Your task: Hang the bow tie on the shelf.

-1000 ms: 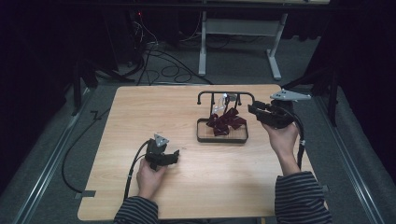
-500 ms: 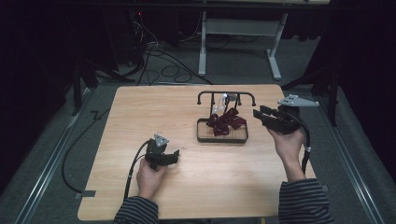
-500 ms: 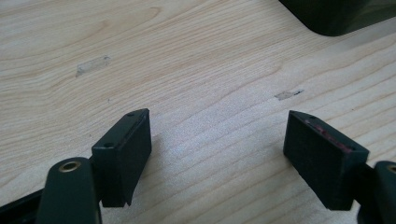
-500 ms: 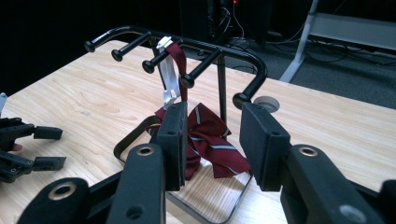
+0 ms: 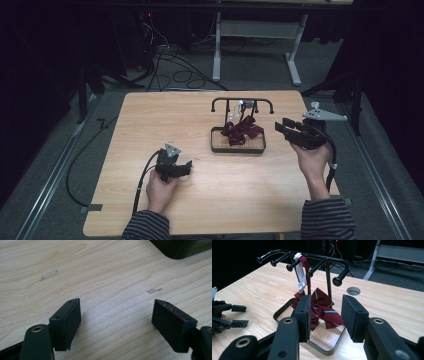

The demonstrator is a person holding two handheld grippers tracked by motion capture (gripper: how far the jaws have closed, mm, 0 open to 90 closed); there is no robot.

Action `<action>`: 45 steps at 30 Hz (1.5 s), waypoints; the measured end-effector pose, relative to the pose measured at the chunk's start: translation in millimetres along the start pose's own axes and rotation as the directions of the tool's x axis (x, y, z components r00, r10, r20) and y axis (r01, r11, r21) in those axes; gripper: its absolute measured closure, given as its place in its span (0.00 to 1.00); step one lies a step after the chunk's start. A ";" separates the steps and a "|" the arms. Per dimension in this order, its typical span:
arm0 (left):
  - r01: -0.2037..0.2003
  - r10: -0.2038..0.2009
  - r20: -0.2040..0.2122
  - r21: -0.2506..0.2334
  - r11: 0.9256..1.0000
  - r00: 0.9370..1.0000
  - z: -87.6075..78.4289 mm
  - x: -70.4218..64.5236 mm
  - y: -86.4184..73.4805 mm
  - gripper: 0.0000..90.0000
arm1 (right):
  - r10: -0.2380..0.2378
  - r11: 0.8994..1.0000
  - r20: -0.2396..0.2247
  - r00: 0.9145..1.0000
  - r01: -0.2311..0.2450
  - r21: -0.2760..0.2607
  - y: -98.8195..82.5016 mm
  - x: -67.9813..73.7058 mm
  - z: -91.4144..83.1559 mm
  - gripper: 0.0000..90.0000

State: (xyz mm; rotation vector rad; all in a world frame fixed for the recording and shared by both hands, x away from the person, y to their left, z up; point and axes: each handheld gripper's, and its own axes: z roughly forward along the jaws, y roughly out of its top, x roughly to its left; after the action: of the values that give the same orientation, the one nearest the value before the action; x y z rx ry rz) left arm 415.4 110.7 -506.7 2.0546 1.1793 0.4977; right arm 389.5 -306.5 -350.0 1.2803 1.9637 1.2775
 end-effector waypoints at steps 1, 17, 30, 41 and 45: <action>0.000 0.000 0.000 0.000 1.000 1.000 0.0 0.0 0.0 0.27 | -0.001 1.000 0.001 1.000 0.001 -0.001 -0.9 -0.3 -0.6 0.69; 0.000 0.000 0.000 0.000 1.000 1.000 0.0 -0.1 0.0 0.27 | 0.026 1.000 0.006 1.000 -0.026 -0.001 -19.7 -2.3 -9.4 0.68; -0.001 0.001 -0.001 0.000 1.000 1.000 0.0 0.0 0.0 0.27 | 0.044 0.999 0.011 0.999 -0.044 0.005 -36.4 -5.8 -15.1 0.69; 0.000 0.000 0.000 0.000 1.000 1.000 0.0 -0.2 0.0 0.27 | 0.058 0.998 0.004 0.998 -0.058 0.008 -47.9 -5.0 -17.2 0.69; 0.000 0.000 0.000 0.001 1.000 1.000 0.0 -0.1 0.0 0.27 | 0.063 0.998 0.001 0.998 -0.063 0.013 -53.4 -3.8 -17.4 0.69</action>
State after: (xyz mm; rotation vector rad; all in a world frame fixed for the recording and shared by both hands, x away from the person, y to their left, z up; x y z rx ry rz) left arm 415.3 110.7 -506.7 2.0553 1.1796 0.4981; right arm 353.9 -324.7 -389.6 1.3591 1.9488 1.2961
